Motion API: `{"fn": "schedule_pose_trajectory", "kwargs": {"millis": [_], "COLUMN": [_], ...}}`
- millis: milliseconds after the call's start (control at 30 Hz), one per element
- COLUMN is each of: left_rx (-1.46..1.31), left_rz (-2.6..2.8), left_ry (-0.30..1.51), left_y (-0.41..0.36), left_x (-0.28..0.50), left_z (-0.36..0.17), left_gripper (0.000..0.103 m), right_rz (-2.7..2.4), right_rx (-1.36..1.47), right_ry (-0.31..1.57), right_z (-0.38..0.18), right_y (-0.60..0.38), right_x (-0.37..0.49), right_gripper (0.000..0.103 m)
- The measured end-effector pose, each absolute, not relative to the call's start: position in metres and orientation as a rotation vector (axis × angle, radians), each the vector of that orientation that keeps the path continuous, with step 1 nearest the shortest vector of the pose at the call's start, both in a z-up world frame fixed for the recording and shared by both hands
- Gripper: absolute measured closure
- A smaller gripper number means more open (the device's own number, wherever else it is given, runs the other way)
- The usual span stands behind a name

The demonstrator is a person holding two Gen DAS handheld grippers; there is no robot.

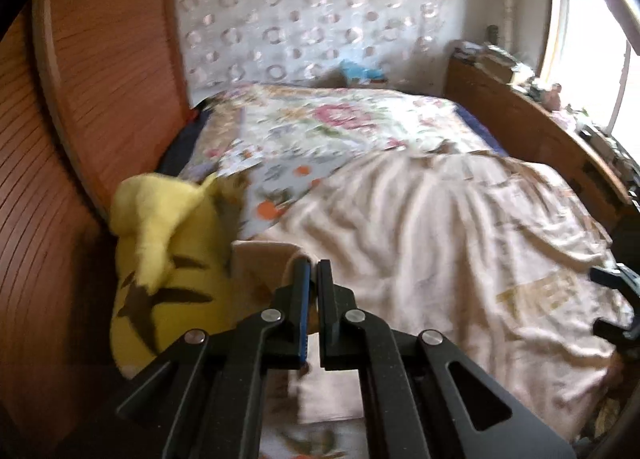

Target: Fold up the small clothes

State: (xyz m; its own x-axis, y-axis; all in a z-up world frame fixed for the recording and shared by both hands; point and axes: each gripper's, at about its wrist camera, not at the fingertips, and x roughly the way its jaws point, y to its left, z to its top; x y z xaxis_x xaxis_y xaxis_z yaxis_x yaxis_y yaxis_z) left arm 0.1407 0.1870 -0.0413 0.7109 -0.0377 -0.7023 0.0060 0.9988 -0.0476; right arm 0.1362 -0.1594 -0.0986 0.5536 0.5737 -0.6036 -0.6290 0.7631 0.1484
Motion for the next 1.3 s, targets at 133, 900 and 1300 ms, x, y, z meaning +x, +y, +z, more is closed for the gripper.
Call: {"fn": "schedule_pose_trajectory", "kwargs": {"millis": [133,900,1300], "left_rx": [-0.014,0.016,-0.006], "left_rz": [-0.126,-0.076,-0.033], "left_ry": [0.757,0.89,0.922], "left_y": [0.144,0.149,0.173], "left_x": [0.152,0.139,0.129], "left_z": [-0.02,-0.075,-0.11], "left_gripper": [0.099,0.098,0.098], "right_rz": [0.692,0.746,0.876], "right_rx": [-0.07,-0.13,-0.296], "right_ry": [0.674,0.656,0.735], "right_z": [-0.099,-0.1,-0.118], "right_y": [-0.16,-0.126,-0.032], "right_x": [0.139,0.153,0.215], "right_gripper": [0.015,0.024,0.052]}}
